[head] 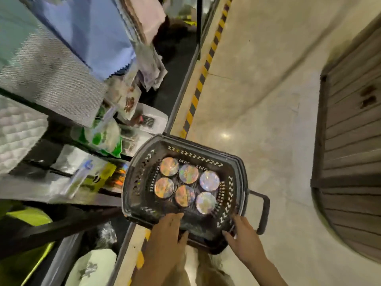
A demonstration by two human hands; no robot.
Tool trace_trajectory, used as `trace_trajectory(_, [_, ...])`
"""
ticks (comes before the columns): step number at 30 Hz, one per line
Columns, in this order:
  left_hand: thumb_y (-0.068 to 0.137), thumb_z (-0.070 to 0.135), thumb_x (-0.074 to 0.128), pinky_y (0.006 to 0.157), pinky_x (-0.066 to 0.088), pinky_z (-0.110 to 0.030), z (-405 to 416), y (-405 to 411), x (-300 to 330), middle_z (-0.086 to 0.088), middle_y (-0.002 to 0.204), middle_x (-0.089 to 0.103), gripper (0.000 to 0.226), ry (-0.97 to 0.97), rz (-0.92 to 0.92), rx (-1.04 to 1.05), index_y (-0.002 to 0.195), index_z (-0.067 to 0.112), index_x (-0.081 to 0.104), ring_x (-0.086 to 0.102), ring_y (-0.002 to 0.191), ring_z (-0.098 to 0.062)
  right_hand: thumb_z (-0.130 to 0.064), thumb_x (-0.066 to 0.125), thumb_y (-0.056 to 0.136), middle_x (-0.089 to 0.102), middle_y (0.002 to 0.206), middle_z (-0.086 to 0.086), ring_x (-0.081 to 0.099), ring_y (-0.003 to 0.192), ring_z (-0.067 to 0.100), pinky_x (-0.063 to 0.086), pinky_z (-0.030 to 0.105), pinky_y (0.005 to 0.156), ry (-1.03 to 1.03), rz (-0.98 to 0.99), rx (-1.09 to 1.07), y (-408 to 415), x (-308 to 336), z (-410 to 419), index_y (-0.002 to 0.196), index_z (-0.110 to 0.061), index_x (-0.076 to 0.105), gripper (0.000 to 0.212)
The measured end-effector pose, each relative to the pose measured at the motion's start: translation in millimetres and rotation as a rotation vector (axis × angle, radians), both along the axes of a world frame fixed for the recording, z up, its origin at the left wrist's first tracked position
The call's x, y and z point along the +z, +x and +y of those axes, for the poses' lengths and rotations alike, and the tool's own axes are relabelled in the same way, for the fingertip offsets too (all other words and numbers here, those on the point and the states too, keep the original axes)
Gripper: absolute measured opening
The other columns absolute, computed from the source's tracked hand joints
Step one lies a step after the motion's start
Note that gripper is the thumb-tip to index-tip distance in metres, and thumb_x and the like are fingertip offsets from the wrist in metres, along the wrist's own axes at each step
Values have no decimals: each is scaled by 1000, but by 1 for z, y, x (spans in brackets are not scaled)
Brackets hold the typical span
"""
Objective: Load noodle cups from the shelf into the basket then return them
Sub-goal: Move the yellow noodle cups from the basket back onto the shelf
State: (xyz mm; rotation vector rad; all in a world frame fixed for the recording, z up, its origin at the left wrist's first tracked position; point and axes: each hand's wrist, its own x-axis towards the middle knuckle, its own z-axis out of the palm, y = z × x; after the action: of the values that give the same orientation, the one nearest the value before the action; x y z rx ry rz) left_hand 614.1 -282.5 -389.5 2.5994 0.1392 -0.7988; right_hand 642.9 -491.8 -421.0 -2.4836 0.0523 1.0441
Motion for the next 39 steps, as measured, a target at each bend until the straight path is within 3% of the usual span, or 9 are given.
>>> trace_trajectory(3, [95, 42, 42, 105, 31, -25, 12, 36, -66, 5, 144, 32, 54, 45, 83, -99, 144, 23, 28, 36, 131, -14, -35, 52, 92, 43, 131, 2, 46, 122, 19, 38, 27, 96, -16, 74, -14, 16, -65, 16, 133, -20, 38, 46])
trace_trajectory(7, [59, 39, 82, 64, 56, -33, 29, 68, -182, -6, 106, 64, 62, 120, 168, -236, 112, 13, 65, 67, 85, -22, -34, 54, 91, 41, 128, 2, 47, 118, 21, 39, 28, 94, -54, 145, -113, 34, -155, 40, 129, -19, 42, 43])
trace_trajectory(11, [88, 35, 55, 95, 43, -37, 36, 92, -276, -12, 140, 39, 61, 182, 269, -358, 140, 10, 36, 47, 121, -28, -36, 53, 91, 43, 128, 6, 49, 115, 23, 42, 30, 93, -123, 163, -130, 49, -240, 58, 129, -15, 43, 44])
trace_trajectory(16, [40, 32, 89, 67, 56, -45, 48, 94, -370, -24, 107, 63, 88, 203, 249, -439, 115, 2, 54, 65, 90, -38, -35, 57, 88, 31, 142, 12, 36, 129, 27, 31, 31, 108, -189, 161, -173, 51, -323, 73, 143, -14, 28, 65])
trace_trajectory(19, [78, 41, 68, 107, 30, -54, 49, 94, -406, -31, 148, 19, 93, 242, 253, -512, 146, 3, 17, 27, 135, -43, -37, 55, 89, 10, 153, 14, 17, 141, 28, 17, 30, 115, -210, 170, -127, 46, -362, 77, 149, -17, 12, 77])
trace_trajectory(21, [91, 47, 47, 115, 6, -48, 51, 91, -428, -24, 153, -14, 88, 277, 292, -563, 148, 12, -10, -3, 143, -37, -40, 55, 88, 0, 156, 16, 3, 145, 31, 6, 34, 117, -235, 198, -97, 42, -383, 79, 150, -22, 0, 85])
trace_trajectory(27, [79, 61, 56, 113, 18, -46, 46, 79, -460, -26, 150, -22, 115, 339, 254, -567, 132, 15, -35, -3, 143, -38, -51, 66, 77, -19, 154, 21, -15, 143, 38, -5, 45, 116, -371, 237, -4, 33, -419, 87, 147, -22, -19, 114])
trace_trajectory(33, [78, 57, 61, 114, 15, -45, 45, 74, -468, -27, 150, -18, 120, 329, 242, -521, 130, 15, -38, 5, 141, -40, -51, 66, 77, -23, 153, 20, -10, 142, 43, 0, 49, 116, -386, 142, 19, 22, -430, 81, 147, -25, -20, 113])
trace_trajectory(39, [74, 72, 52, 111, 21, -41, 50, 77, -457, -23, 153, -2, 110, 272, 340, -492, 147, 21, -12, 16, 138, -37, -60, 61, 58, 6, 151, 17, 15, 136, 36, 25, 48, 108, -238, 149, -74, 27, -415, 74, 148, -26, 14, 108])
